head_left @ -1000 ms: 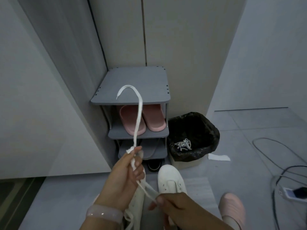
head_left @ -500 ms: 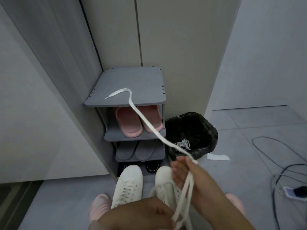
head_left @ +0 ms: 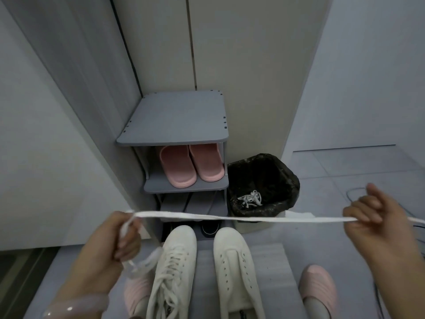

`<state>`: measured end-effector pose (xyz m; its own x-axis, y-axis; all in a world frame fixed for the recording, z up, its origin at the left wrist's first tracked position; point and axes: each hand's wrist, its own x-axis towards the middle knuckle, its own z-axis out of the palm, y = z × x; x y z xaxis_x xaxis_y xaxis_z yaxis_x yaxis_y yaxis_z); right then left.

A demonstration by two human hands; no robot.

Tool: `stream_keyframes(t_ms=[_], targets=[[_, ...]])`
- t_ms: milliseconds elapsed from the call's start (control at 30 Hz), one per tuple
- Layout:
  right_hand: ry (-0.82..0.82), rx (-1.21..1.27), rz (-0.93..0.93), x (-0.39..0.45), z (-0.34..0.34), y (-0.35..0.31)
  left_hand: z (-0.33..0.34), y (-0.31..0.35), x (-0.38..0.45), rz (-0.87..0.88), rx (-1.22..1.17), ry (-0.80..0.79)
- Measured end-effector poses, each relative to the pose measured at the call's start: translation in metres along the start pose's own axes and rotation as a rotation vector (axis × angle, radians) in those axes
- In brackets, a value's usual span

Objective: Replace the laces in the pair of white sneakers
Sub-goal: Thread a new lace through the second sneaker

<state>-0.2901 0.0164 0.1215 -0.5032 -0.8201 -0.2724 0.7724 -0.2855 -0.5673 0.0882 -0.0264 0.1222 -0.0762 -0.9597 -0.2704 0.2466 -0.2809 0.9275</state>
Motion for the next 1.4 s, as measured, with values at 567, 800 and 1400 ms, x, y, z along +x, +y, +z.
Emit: stream_keyframes(t_ms=[567, 800, 1400], targets=[[0.182, -0.538, -0.021, 0.008, 0.018, 0.010, 0.021, 0.029, 0.027, 0.147, -0.093, 0.231], [-0.332, -0.511, -0.460, 0.007, 0.123, -0.025, 0.088, 0.110, 0.027, 0.457, -0.174, 0.001], [-0.264, -0.957, 0.406, -0.033, 0.001, 0.091, 0.060, -0.064, 0.015, -0.236, 0.170, -0.139]])
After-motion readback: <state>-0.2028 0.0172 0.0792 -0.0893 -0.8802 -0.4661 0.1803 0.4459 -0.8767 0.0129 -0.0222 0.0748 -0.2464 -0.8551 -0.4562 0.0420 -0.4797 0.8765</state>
